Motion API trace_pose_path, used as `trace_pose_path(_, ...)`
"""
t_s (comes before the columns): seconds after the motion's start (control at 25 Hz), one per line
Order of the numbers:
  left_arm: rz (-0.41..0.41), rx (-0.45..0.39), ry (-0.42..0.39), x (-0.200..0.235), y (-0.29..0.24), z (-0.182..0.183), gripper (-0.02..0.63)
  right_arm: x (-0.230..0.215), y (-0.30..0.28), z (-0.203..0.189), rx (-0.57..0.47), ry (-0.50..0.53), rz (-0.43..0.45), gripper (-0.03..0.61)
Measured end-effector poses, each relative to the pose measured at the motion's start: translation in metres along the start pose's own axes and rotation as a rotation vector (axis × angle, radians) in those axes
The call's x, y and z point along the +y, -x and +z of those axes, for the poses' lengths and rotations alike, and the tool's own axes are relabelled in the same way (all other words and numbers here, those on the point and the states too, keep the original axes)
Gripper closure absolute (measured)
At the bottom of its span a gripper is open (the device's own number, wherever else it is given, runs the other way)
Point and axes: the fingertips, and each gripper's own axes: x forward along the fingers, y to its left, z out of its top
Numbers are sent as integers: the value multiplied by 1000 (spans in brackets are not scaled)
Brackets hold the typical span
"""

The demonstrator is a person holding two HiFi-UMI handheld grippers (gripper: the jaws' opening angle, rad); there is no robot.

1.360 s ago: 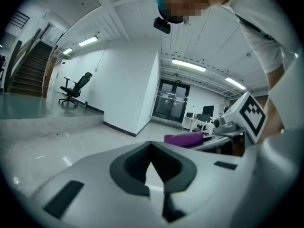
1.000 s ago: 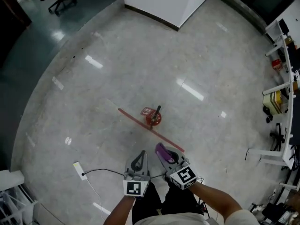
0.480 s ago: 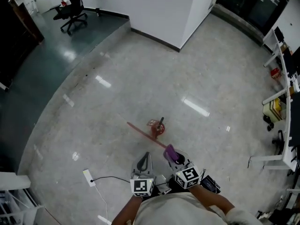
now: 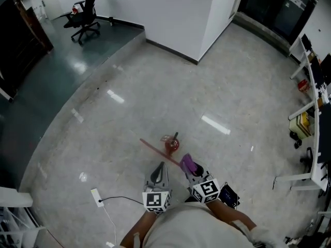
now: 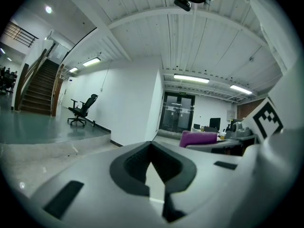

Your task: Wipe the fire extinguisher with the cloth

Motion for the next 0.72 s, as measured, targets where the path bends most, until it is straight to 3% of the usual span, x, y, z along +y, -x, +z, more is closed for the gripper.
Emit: trace_pose_path(0.72, 4, -4, 12, -3, 9, 4, 610, 6, 4, 13, -33, 18, 20, 522)
